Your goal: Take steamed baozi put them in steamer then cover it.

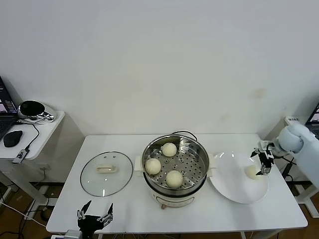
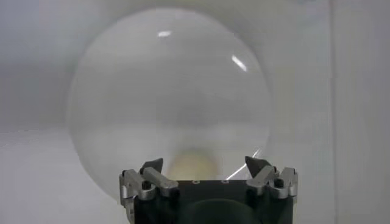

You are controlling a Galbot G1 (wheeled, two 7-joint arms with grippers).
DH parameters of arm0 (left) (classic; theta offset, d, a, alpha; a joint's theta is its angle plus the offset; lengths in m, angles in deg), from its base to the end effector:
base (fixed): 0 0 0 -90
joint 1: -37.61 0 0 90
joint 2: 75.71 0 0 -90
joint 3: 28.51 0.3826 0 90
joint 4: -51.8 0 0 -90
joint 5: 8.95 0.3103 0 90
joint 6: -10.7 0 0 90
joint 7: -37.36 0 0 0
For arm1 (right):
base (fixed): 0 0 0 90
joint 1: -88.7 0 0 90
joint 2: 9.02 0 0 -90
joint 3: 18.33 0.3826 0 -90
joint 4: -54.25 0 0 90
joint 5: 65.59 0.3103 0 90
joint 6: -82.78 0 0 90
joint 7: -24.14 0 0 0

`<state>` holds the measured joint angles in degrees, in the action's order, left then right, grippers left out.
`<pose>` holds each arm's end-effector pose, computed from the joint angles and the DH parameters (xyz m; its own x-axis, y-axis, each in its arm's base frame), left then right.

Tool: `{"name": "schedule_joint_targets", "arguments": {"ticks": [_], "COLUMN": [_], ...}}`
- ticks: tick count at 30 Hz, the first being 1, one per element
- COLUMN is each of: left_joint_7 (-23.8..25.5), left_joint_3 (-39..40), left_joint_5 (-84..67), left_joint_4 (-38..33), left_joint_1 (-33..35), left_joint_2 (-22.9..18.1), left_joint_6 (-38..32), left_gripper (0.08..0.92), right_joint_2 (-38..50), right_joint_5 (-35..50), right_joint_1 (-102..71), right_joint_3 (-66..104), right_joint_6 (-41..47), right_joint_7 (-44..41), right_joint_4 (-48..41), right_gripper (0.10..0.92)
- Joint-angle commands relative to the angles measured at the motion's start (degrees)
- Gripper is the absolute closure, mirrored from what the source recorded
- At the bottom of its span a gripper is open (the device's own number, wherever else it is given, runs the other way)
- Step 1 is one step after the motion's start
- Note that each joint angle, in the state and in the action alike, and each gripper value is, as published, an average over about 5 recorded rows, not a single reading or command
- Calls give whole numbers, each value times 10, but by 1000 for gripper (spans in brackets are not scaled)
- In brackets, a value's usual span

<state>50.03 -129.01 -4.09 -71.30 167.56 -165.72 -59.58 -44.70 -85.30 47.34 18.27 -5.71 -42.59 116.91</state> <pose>0.0591 0.0473 -0.3275 -0.8849 0.0127 0.4657 0.0671 0.9927 0.1004 0.4734 -0.2975 -0.1978 -0.2401 -0.0171 0.9706 -0.9706 -0.0107 -0.2403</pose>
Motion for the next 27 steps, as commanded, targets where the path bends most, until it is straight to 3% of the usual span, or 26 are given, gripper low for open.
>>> {"name": "schedule_joint_targets", "arguments": {"ticks": [1, 27], "left_joint_7": [0, 0], "left_joint_3": [1, -5], "left_joint_5": [1, 1], "left_joint_4": [14, 24], "left_joint_1": [-2, -17], "left_joint_2": [-1, 0], "left_joint_6": [-1, 5], "left_gripper": [177, 177], "right_joint_2": [-50, -80], "right_joint_5": [-65, -90], "right_joint_1": [-18, -3], "right_joint_3": [13, -4], "right_joint_6": [-44, -48], "right_joint_7": [17, 22], "right_joint_4": [-83, -119], "right_gripper": [203, 204]}}
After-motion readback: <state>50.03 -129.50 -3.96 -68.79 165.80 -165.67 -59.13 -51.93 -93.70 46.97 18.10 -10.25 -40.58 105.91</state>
